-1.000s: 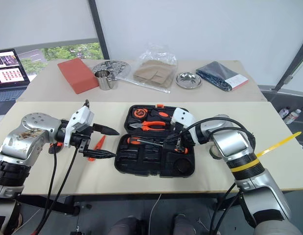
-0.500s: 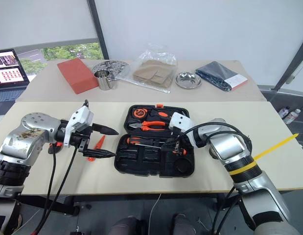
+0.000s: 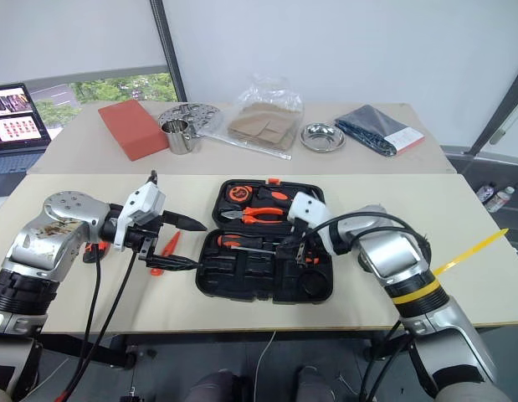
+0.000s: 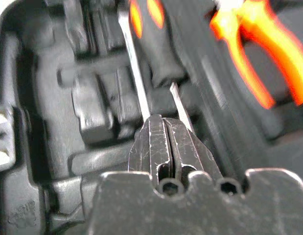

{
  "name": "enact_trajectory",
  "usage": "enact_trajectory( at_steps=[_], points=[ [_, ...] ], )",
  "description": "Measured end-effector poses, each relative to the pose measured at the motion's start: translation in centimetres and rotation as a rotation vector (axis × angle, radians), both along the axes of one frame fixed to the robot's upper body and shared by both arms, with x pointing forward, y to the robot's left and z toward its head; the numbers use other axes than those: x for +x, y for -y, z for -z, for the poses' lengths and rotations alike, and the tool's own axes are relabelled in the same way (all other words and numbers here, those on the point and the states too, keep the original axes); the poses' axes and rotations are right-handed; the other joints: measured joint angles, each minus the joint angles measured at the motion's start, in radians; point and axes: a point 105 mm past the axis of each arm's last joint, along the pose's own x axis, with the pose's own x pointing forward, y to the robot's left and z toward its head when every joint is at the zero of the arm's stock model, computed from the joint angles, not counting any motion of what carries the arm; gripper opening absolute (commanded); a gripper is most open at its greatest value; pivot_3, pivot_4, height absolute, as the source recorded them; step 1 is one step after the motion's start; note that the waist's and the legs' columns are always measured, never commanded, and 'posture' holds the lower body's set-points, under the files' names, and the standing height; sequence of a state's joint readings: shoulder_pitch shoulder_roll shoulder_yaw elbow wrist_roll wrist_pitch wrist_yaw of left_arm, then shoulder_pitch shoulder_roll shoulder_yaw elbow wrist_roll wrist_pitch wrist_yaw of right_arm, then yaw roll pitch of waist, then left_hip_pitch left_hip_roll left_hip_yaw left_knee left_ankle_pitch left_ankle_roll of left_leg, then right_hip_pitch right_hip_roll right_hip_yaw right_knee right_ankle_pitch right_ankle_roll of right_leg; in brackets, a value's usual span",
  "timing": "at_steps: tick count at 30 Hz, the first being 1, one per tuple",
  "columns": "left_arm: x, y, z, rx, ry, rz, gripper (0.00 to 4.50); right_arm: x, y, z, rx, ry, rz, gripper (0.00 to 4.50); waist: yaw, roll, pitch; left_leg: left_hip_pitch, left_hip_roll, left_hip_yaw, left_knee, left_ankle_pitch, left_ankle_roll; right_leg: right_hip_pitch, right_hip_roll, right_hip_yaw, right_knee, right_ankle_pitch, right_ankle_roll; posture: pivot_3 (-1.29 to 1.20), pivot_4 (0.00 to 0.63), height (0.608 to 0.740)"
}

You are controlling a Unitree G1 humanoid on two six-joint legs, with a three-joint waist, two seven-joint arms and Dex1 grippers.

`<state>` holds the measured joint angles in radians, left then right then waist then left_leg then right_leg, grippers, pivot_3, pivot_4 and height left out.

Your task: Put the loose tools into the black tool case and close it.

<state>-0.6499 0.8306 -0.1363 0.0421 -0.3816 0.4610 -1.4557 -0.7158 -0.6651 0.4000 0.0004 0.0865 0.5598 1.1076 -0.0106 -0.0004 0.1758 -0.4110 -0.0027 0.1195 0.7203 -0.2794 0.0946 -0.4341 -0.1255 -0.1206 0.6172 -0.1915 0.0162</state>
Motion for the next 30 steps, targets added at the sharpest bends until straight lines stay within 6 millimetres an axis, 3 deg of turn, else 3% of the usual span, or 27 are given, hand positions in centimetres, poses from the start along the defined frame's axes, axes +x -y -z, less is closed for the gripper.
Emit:
enact_trajectory(
  at_steps=[5, 8, 11, 15, 17, 21, 25, 28, 30],
  points=[
    [0.1, -0.1, 0.1, 0.003, 0.000, -0.007, 4.50, 0.6, -0.2, 0.0, 0.055, -0.013, 0.034, 0.05, -0.001, -0.002, -0.001, 0.008, 0.000, -0.001, 0.000, -0.004, -0.007, 0.009, -0.002, 0.000, -0.002, -0.002, 0.004, 0.00, 0.150, 0.734],
    [0.1, -0.7, 0.2, 0.002, 0.003, -0.046, 4.50, -0.7, -1.7, -1.0, 0.216, -0.103, -0.016, 0.05, -0.003, -0.002, -0.001, 0.006, 0.001, -0.001, -0.001, -0.002, -0.004, 0.005, -0.002, 0.001, 0.000, 0.001, -0.003, 0.00, 0.150, 0.734],
    [0.0, -2.4, 0.5, -0.024, -0.008, -0.172, 4.50, -2.6, -2.7, -4.8, 0.380, -0.115, -0.115, 0.79, -0.006, -0.002, -0.001, 0.002, 0.001, -0.001, -0.001, 0.000, 0.000, -0.003, -0.003, 0.002, 0.009, 0.001, -0.004, 0.00, 0.150, 0.734],
    [-1.5, -6.7, 0.6, -0.122, -0.035, -0.454, 4.50, -4.6, -2.7, -9.0, 0.490, -0.091, -0.196, 2.18, -0.011, -0.002, -0.001, 0.003, 0.002, -0.001, -0.007, 0.000, -0.002, -0.003, -0.003, 0.001, 0.008, 0.001, -0.004, 0.00, 0.150, 0.734],
    [-3.2, -9.4, 1.4, -0.126, -0.048, -0.617, 4.50, -5.5, -2.7, -9.7, 0.514, -0.088, -0.222, 2.81, -0.011, -0.003, -0.001, 0.004, 0.001, -0.001, -0.007, -0.001, -0.003, -0.003, -0.004, 0.000, 0.007, 0.000, -0.004, 0.00, 0.150, 0.734],
    [-7.7, -13.6, 3.4, -0.130, -0.111, -0.888, 4.50, -6.0, -2.6, -9.3, 0.531, -0.121, -0.219, 4.23, -0.004, -0.003, 0.000, 0.004, 0.001, -0.001, -0.007, -0.003, -0.007, -0.003, -0.005, 0.000, 0.003, -0.001, -0.005, 0.00, 0.150, 0.734],
    [-10.3, -15.2, 4.1, -0.124, -0.131, -1.055, 4.50, -6.0, -2.5, -9.0, 0.530, -0.120, -0.203, 4.41, 0.018, -0.003, 0.000, 0.006, 0.001, -0.002, -0.007, -0.006, -0.014, -0.004, -0.007, 0.000, 0.002, -0.002, -0.005, 0.00, 0.150, 0.734],
    [-10.2, -14.4, 3.9, -0.167, -0.155, -1.095, 4.50, -6.2, -2.5, -8.7, 0.526, -0.119, -0.205, 4.41, 0.029, -0.004, 0.000, 0.006, 0.001, -0.004, -0.007, -0.004, -0.016, -0.004, -0.008, 0.000, 0.001, -0.002, -0.002, 0.00, 0.150, 0.734],
    [-9.1, -13.7, 3.6, -0.182, -0.165, -1.117, 4.50, -6.6, -2.5, -8.6, 0.512, -0.101, -0.217, 4.41, 0.033, -0.004, -0.001, 0.007, 0.001, -0.004, -0.007, -0.003, -0.018, -0.003, -0.007, 0.000, 0.001, -0.001, -0.002, 0.00, 0.150, 0.734]
  ],
)
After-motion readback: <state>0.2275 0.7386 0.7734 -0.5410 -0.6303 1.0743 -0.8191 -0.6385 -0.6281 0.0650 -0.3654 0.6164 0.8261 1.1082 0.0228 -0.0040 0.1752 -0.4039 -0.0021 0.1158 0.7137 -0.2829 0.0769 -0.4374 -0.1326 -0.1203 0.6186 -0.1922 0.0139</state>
